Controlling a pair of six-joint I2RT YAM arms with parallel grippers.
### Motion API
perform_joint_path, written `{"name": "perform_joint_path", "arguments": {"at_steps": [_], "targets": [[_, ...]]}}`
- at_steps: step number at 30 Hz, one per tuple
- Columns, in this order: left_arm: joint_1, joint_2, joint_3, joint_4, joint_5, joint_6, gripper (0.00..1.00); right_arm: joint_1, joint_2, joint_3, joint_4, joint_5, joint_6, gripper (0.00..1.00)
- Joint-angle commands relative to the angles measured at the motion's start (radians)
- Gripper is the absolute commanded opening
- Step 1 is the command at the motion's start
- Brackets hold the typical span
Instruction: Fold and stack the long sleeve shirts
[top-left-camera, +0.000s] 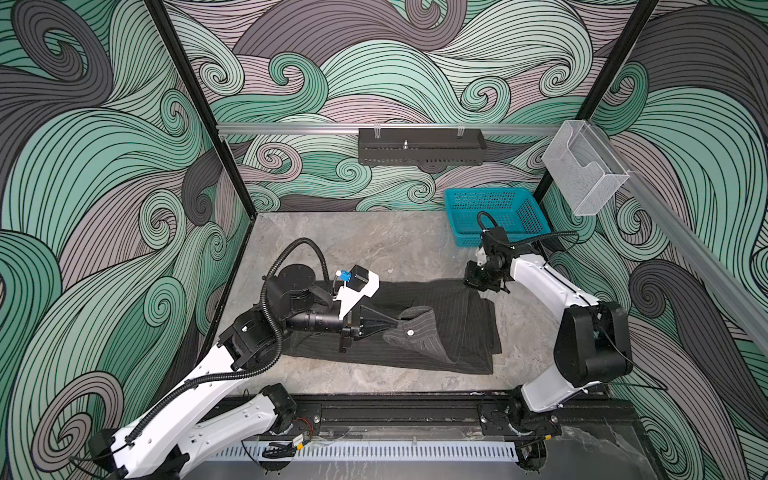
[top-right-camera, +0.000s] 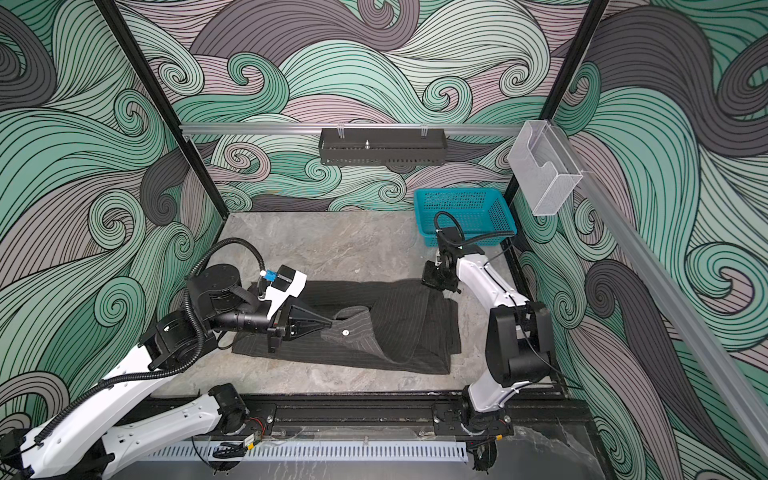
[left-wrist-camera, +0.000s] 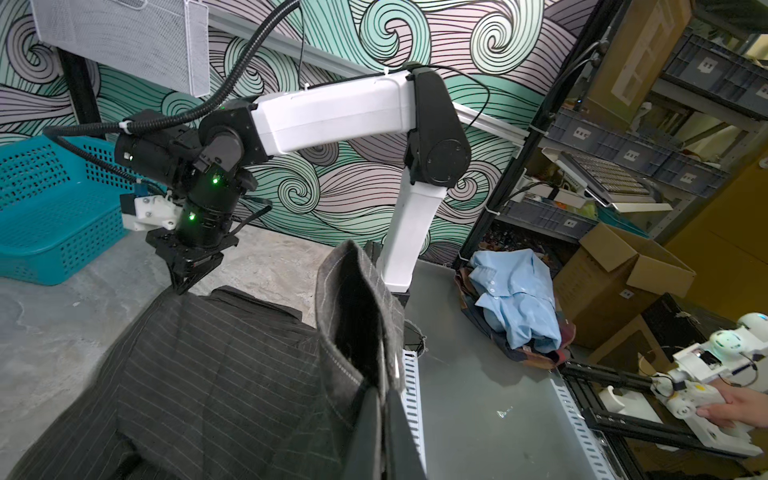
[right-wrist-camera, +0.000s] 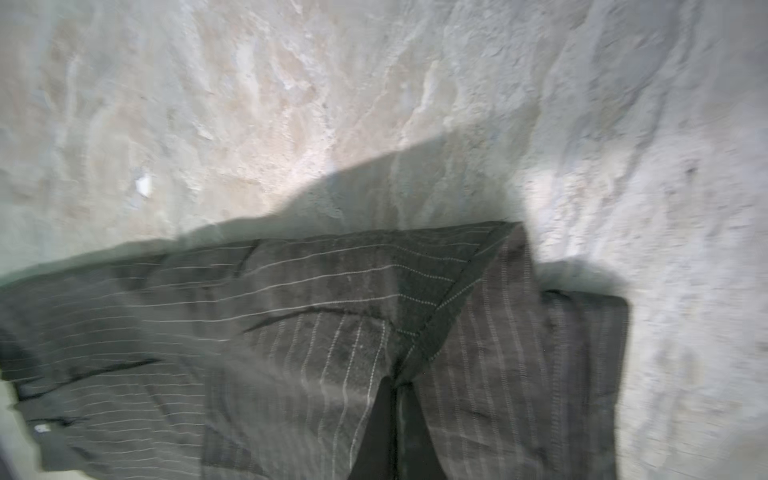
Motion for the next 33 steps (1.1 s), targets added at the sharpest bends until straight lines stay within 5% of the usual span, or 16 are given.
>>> {"name": "perform_joint_path", "arguments": {"at_steps": [1, 8, 14, 17, 21, 26, 33], "targets": [[0.018, -0.016, -0.006, 0.039, -0.044, -0.017, 0.0, -0.01, 0.052, 0.018, -0.112, 0.088, -0.08, 0.0], [0.036, -0.034, -0.02, 0.048, -0.114, -0.029, 0.0, -0.01, 0.12, -0.038, -0.109, 0.046, -0.084, 0.02], [0.047, -0.034, -0.028, 0.056, -0.125, -0.039, 0.0, -0.01, 0.067, -0.049, -0.111, 0.086, -0.063, 0.42], [0.051, -0.033, -0.036, 0.065, -0.125, -0.044, 0.0, -0.007, -0.004, -0.051, -0.117, 0.075, -0.044, 0.47], [0.053, -0.022, -0.049, 0.086, -0.123, -0.054, 0.0, 0.015, -0.035, -0.048, -0.087, -0.01, -0.029, 0.4], [0.065, -0.007, -0.066, 0.122, -0.159, -0.072, 0.0, 0.03, 0.06, -0.046, 0.024, -0.129, -0.03, 0.18], [0.161, -0.005, -0.115, 0.169, -0.241, -0.145, 0.0, -0.006, 0.221, -0.043, 0.164, -0.135, -0.029, 0.06]]}}
